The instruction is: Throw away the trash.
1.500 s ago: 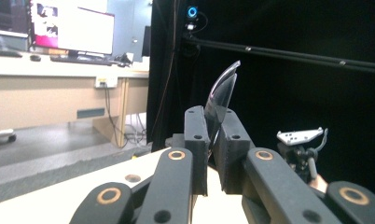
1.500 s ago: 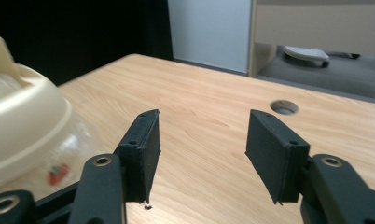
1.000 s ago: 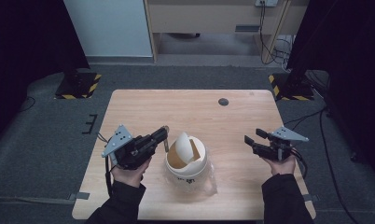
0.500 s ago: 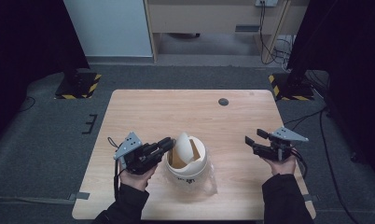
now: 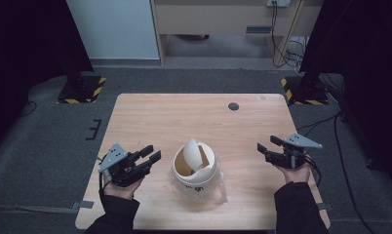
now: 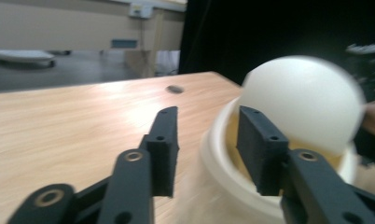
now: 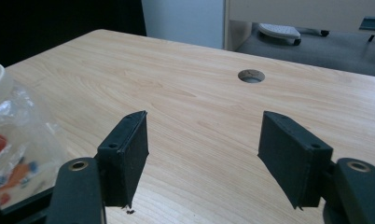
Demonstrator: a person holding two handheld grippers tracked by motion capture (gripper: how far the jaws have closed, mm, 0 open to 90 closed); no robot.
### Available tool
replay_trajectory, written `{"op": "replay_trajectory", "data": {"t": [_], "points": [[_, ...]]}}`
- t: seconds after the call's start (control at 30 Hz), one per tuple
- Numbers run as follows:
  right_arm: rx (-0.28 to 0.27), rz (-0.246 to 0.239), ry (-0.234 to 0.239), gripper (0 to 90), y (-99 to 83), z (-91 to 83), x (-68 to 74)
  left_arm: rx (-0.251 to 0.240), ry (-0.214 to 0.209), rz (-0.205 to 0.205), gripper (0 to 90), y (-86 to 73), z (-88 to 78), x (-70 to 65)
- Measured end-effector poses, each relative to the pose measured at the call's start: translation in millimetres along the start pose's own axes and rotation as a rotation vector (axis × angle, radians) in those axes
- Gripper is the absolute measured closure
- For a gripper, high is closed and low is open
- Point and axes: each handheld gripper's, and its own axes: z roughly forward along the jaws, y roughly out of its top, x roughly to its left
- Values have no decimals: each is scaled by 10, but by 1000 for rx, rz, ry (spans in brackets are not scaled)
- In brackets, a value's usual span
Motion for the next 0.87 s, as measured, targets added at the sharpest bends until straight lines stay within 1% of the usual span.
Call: {"op": "replay_trajectory", "data": {"t": [0.03, 0.07, 0.1, 0.13, 0.2, 0.23, 0.27, 0.3, 0.33, 0.37, 0.4, 0.43, 0.47, 0.5, 0.53, 0.57, 0.6, 0.63, 0.67, 0.7, 0.73, 0.77, 0.8, 0.83, 0.87], "points": [[0, 0, 0, 320, 0, 0, 0, 14, 16, -3, 550, -25, -19, 44], [14, 2, -11, 310, -25, 13, -16, 29, 34, -8, 525, -63, -39, 102], [14, 2, -11, 310, -25, 13, -16, 41, 44, -15, 525, -87, -46, 139], [32, 1, -21, 298, -52, 26, -39, 57, 60, -22, 502, -118, -52, 187], [42, 1, -27, 290, -71, 36, -54, 96, 99, -26, 497, -182, -47, 292], [61, 4, -39, 272, -109, 52, -87, 130, 126, -23, 479, -223, -26, 371], [61, 4, -39, 272, -109, 52, -87, 130, 126, -23, 471, -223, -26, 371], [72, 11, -44, 259, -130, 60, -105, 150, 140, -19, 471, -246, -11, 413], [91, 29, -52, 227, -179, 80, -148, 177, 156, -13, 434, -276, 10, 461], [96, 33, -58, 214, -195, 85, -162, 215, 175, -12, 420, -325, 41, 519], [96, 33, -58, 214, -195, 85, -162, 215, 175, -12, 412, -325, 41, 519], [106, 49, -69, 183, -239, 96, -203, 260, 196, 2, 395, -382, 75, 574], [106, 49, -69, 183, -239, 96, -203, 260, 196, 2, 378, -382, 75, 574], [109, 62, -77, 158, -269, 103, -231, 283, 205, 10, 370, -410, 94, 601], [112, 69, -79, 145, -286, 107, -246, 334, 222, 32, 358, -461, 128, 660], [116, 71, -83, 132, -303, 112, -261, 360, 234, 43, 341, -488, 145, 691], [121, 74, -87, 120, -321, 118, -276, 360, 234, 43, 323, -488, 145, 691], [129, 78, -89, 111, -338, 124, -290, 417, 257, 61, 311, -543, 176, 754], [129, 78, -89, 111, -338, 124, -290, 417, 257, 61, 298, -543, 176, 754], [153, 94, -95, 88, -368, 142, -311, 463, 266, 56, 284, -606, 205, 820], [153, 94, -95, 88, -368, 142, -311, 463, 266, 56, 271, -606, 205, 820], [181, 104, -101, 70, -400, 164, -333, 489, 272, 50, 253, -642, 219, 859], [181, 104, -101, 70, -400, 164, -333, 504, 277, 43, 253, -660, 227, 878], [197, 108, -106, 65, -422, 181, -345, 533, 279, 27, 237, -695, 243, 917], [197, 108, -106, 65, -422, 181, -345, 533, 279, 27, 230, -695, 243, 917]]}}
